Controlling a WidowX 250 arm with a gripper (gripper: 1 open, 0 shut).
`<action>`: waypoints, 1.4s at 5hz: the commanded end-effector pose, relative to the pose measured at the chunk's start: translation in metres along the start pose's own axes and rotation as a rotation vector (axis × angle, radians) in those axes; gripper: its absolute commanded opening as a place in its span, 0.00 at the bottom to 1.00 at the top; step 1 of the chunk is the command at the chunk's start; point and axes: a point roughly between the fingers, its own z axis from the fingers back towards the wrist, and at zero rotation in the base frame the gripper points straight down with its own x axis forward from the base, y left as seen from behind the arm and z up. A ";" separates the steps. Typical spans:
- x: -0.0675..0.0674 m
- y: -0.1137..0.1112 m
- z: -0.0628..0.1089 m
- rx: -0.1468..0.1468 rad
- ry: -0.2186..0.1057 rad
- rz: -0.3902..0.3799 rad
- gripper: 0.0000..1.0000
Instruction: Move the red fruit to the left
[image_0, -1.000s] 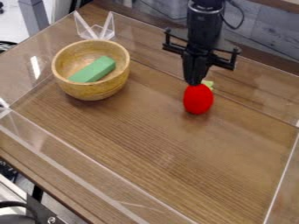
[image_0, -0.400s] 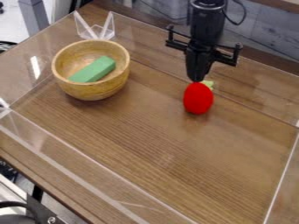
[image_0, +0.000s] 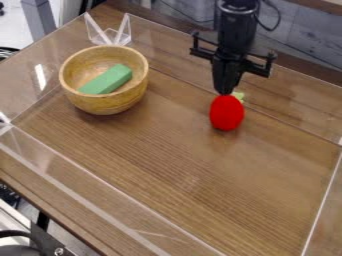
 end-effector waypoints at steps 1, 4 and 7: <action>0.010 0.002 0.015 -0.010 -0.053 0.004 0.00; 0.014 0.003 0.007 -0.015 -0.034 -0.014 0.00; 0.018 0.004 0.006 -0.023 -0.025 -0.010 0.00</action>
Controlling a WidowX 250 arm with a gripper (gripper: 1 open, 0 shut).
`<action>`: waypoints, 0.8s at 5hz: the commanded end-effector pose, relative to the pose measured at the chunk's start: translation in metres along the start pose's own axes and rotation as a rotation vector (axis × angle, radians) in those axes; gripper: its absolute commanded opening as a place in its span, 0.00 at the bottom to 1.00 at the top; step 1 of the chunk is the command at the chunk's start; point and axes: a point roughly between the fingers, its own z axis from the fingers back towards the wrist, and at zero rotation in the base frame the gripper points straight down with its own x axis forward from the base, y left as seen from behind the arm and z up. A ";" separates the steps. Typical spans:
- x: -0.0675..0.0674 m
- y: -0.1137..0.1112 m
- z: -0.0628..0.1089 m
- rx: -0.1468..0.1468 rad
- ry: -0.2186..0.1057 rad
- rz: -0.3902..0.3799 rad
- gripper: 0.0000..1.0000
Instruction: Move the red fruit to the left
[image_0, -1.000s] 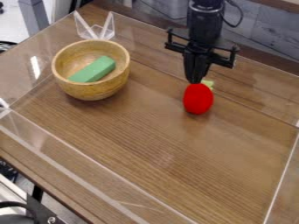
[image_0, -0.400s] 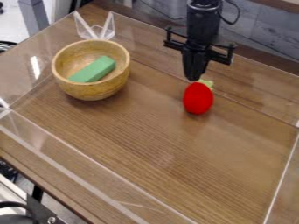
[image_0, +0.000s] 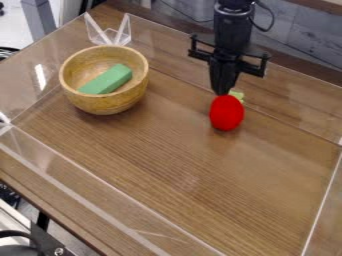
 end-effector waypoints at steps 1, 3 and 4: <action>0.009 0.001 0.018 -0.009 -0.058 0.004 0.00; 0.012 0.002 0.016 -0.012 -0.050 0.008 0.00; 0.013 0.003 0.015 -0.014 -0.046 0.010 0.00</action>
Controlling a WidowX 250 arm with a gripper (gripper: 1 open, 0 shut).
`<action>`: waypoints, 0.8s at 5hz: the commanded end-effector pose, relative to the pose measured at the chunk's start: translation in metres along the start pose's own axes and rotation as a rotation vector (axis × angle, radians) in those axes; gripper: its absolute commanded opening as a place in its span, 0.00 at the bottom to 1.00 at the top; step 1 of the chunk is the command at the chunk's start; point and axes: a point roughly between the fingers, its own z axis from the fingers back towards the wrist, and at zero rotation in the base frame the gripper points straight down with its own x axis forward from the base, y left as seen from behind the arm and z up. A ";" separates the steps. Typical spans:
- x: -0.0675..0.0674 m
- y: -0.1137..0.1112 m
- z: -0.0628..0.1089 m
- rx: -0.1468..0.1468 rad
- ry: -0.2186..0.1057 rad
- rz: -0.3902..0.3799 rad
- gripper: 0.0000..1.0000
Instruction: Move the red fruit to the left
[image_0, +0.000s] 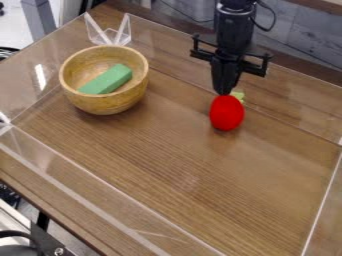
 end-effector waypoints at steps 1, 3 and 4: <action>0.009 0.005 0.016 -0.006 -0.054 0.013 0.00; 0.012 0.008 0.019 -0.015 -0.055 0.021 0.00; 0.013 0.008 0.016 -0.016 -0.048 0.020 0.00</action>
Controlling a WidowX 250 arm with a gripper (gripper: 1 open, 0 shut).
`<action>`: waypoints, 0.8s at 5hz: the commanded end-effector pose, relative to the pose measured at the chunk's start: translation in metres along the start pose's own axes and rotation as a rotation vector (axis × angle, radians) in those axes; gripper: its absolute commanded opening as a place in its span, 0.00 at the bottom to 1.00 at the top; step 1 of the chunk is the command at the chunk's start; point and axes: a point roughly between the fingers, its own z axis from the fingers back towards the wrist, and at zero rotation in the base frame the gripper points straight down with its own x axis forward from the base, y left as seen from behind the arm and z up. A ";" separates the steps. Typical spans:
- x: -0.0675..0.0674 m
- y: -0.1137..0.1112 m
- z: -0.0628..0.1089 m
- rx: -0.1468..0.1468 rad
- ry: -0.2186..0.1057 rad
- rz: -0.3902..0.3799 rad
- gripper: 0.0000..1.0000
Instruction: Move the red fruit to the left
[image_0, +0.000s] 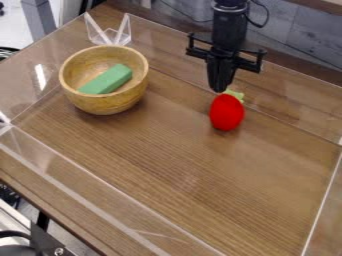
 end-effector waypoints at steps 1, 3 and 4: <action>0.009 -0.002 0.013 -0.003 -0.051 -0.006 0.00; 0.009 -0.002 0.015 -0.014 -0.050 -0.005 0.00; 0.010 0.000 0.019 -0.022 -0.054 -0.001 0.00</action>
